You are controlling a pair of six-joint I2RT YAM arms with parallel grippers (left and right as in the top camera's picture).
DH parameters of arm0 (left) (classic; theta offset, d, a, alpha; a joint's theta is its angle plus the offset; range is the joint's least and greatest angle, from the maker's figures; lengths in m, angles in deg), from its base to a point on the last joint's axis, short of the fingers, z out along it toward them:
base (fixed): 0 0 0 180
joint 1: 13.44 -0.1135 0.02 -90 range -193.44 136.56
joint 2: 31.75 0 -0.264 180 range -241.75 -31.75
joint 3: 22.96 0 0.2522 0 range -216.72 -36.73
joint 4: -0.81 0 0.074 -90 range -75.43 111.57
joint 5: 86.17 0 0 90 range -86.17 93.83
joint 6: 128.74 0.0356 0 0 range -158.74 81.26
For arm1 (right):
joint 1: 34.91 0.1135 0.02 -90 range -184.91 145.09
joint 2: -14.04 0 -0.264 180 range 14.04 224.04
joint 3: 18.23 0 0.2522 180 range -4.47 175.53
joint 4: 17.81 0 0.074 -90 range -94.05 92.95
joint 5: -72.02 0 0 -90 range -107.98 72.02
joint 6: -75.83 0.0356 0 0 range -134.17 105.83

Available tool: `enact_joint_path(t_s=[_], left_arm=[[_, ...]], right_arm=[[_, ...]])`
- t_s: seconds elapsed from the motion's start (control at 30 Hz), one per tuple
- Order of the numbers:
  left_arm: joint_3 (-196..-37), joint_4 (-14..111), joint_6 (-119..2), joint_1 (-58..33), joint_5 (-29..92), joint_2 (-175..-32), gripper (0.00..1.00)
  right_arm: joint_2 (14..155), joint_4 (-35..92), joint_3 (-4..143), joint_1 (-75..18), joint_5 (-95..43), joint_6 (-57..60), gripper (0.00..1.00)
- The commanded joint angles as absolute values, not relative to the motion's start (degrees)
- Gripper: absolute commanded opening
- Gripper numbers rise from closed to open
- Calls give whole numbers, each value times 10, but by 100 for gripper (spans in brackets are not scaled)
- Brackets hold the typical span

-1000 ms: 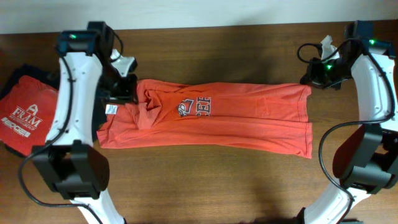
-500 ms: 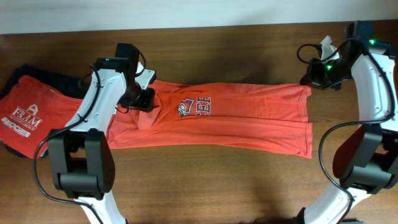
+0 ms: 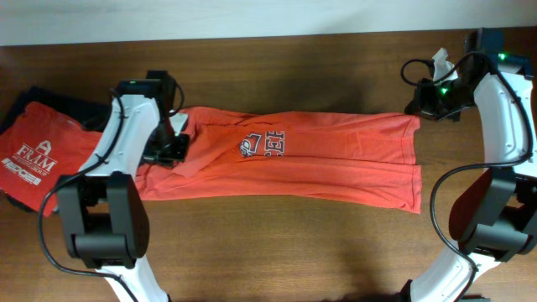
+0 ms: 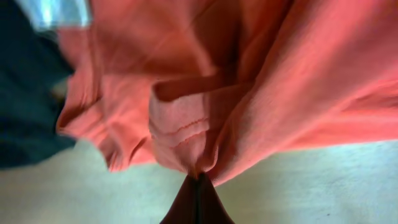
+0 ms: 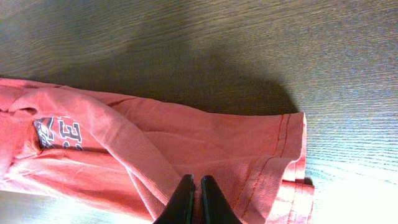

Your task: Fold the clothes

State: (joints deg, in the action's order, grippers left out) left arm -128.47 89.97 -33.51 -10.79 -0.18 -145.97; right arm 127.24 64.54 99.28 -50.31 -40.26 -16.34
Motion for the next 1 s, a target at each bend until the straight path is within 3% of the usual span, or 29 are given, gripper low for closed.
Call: enact_joint_path(t_s=[0.0, 0.13, 0.27, 0.43, 0.73, 0.97], left_arm=[[-1283, 927, -362, -122, -35, -1444, 1], [-1283, 948, -371, -134, 14, -1443, 1], [-1283, 963, -371, -134, 64, -1443, 15], [-1283, 992, -370, -134, 71, -1443, 1], [-1278, 739, -339, -116, 111, -1445, 8], [-1236, 649, -339, -83, 112, -1472, 13]], right_arm=[[1269, 645, 993, -503, -397, -170, 5], [1269, 642, 993, -503, -397, -170, 6], [1269, 642, 993, -503, -397, -170, 6], [1269, 642, 993, -503, -397, -170, 6], [1269, 641, 993, -503, -397, -169, 6], [1269, 641, 993, -503, -398, -169, 6]])
